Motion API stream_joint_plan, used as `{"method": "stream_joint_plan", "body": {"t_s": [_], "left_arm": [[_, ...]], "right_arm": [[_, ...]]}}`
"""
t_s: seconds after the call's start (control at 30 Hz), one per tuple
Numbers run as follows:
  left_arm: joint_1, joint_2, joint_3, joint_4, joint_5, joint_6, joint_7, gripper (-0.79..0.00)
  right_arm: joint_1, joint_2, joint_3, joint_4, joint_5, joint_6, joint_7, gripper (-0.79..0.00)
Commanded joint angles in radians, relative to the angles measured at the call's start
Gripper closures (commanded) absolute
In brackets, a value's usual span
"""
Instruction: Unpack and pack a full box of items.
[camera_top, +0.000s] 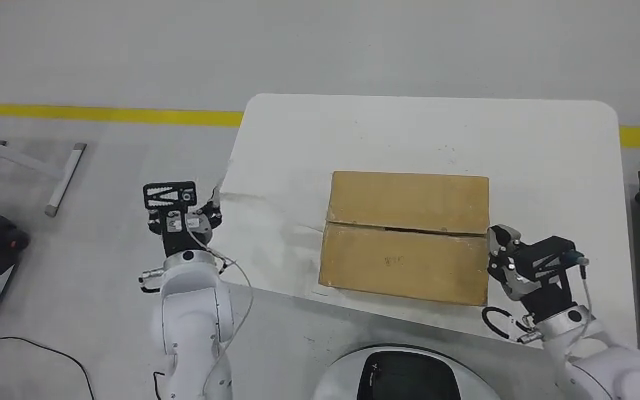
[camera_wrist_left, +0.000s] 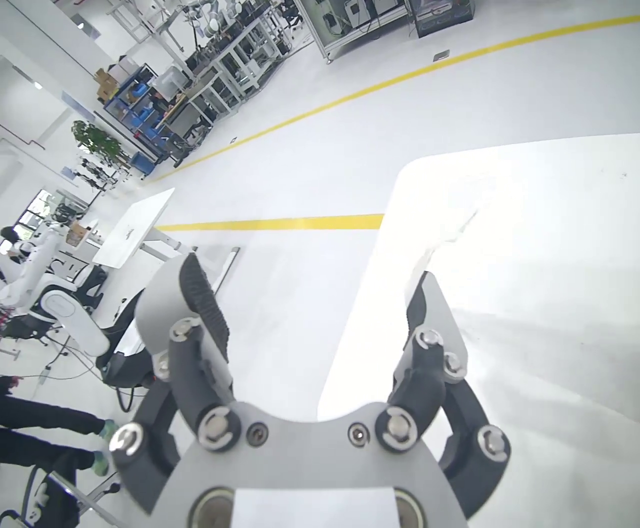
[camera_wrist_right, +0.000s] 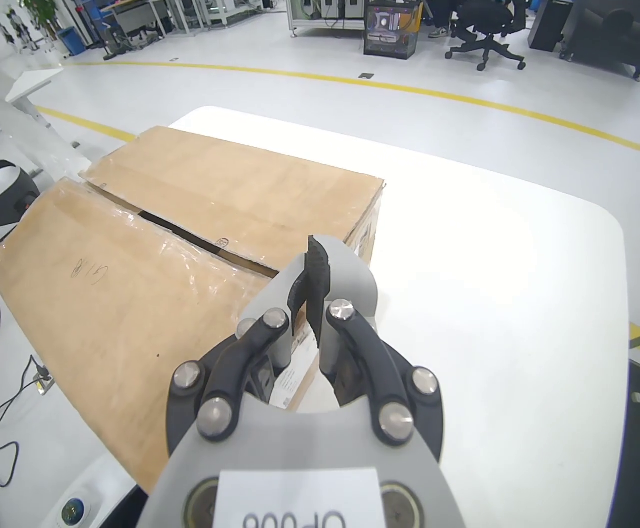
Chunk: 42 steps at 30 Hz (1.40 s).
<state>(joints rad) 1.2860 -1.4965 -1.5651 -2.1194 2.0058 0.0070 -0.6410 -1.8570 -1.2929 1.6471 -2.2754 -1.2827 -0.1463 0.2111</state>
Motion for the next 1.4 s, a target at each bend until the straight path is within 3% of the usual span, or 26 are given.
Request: {"method": "stream_joint_plan", "body": {"t_s": [0.0, 0.3, 0.53, 0.67, 0.97, 1.2, 1.37], "left_arm": [[0.009, 0.0, -0.007, -0.013, 0.001, 0.011, -0.003, -0.785], [0.019, 0.004, -0.069, -0.029, -0.02, 0.036, -0.003, -0.785], [0.018, 0.005, -0.074, -0.051, -0.09, 0.022, -0.005, -0.785], [0.028, 0.006, -0.037, -0.084, -0.101, -0.016, -0.017, -0.785], [0.024, -0.001, 0.215, -0.129, -0.113, -0.115, -0.036, -0.785], [-0.001, -0.021, 0.512, -0.012, -0.207, -0.184, -0.062, -0.785], [-0.059, -0.034, 0.663, 0.096, -0.125, -0.22, -0.074, -0.785]], "right_arm": [[-0.001, -0.001, 0.004, -0.003, 0.012, 0.011, -0.006, 0.0], [-0.016, 0.001, 0.035, -0.005, 0.032, 0.015, -0.014, 0.0], [-0.013, 0.003, 0.031, 0.005, 0.03, 0.015, 0.007, 0.0], [-0.026, 0.002, 0.054, -0.003, 0.049, 0.038, -0.011, 0.0], [-0.087, -0.001, 0.177, -0.005, 0.116, 0.085, -0.057, 0.0], [-0.112, -0.003, 0.226, 0.02, 0.152, 0.09, -0.078, 0.0], [-0.126, -0.005, 0.238, 0.021, 0.16, 0.09, -0.086, 0.0]]}}
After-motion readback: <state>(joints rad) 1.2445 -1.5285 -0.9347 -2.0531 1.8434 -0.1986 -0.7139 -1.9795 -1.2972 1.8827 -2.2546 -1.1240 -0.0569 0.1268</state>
